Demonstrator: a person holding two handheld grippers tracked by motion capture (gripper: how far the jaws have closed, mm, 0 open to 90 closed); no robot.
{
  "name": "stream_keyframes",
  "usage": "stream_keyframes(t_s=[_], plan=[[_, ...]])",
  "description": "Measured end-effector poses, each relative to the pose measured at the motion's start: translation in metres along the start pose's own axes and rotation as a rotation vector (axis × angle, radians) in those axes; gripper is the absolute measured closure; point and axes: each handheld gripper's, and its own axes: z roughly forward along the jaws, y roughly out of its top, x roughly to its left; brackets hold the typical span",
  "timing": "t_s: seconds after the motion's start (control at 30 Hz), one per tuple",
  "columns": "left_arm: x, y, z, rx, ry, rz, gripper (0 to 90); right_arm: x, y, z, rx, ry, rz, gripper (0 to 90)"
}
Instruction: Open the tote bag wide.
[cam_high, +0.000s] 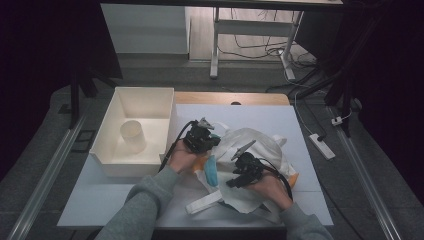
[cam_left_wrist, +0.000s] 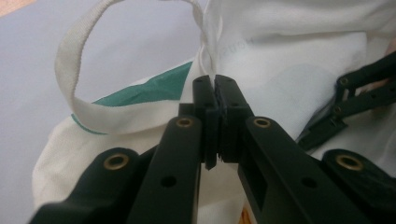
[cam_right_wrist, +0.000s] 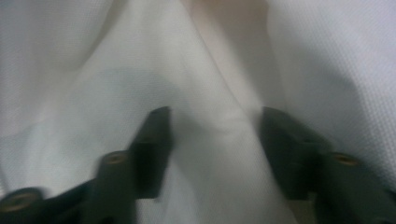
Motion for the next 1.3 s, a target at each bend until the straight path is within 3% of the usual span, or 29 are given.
stream_keyframes(t_s=[0.07,0.17,0.43,0.53,0.63,0.73,0.8,0.87,0.93,1.0,1.07,1.13,1.3], plan=[[0.0,0.0,0.0,-0.002,0.002,0.001,87.7,0.004,-0.001,-0.003,0.003,-0.017,-0.017,74.6],[0.001,0.0,-0.001,-0.01,0.008,0.005,87.8,0.009,-0.004,-0.01,-0.012,-0.011,-0.052,87.2],[0.001,0.001,-0.006,-0.029,0.002,-0.002,88.0,0.044,-0.013,-0.044,-0.057,0.065,-0.13,88.3],[0.0,0.001,-0.005,-0.019,-0.01,0.0,88.1,0.054,-0.017,-0.041,-0.049,0.129,-0.144,88.3],[-0.001,0.0,-0.004,-0.014,-0.006,0.007,88.1,0.054,-0.018,-0.03,-0.02,0.13,-0.138,88.1],[-0.001,0.0,-0.005,-0.013,-0.009,0.006,88.0,0.048,-0.021,-0.029,-0.05,0.13,-0.135,85.2],[-0.001,0.0,-0.005,-0.013,-0.012,0.01,87.9,0.046,-0.021,-0.037,-0.113,0.108,-0.126,73.1],[-0.002,0.0,-0.005,-0.012,-0.014,0.012,87.9,0.043,-0.021,-0.049,-0.187,0.077,-0.111,66.7],[-0.002,0.0,-0.005,-0.014,-0.016,0.012,87.8,0.04,-0.021,-0.061,-0.254,0.007,-0.097,62.3],[-0.003,-0.001,-0.006,-0.015,-0.017,0.013,87.8,0.036,-0.019,-0.07,-0.28,-0.083,-0.081,59.2],[-0.003,-0.001,-0.006,-0.016,-0.019,0.012,87.7,0.031,-0.017,-0.072,-0.272,-0.153,-0.085,55.4],[-0.003,-0.002,-0.006,-0.014,-0.022,0.013,87.7,0.024,-0.016,-0.066,-0.256,-0.163,-0.075,54.4],[-0.003,-0.003,-0.007,-0.015,-0.023,0.014,87.7,0.01,-0.012,-0.04,-0.146,-0.224,-0.065,49.5]])
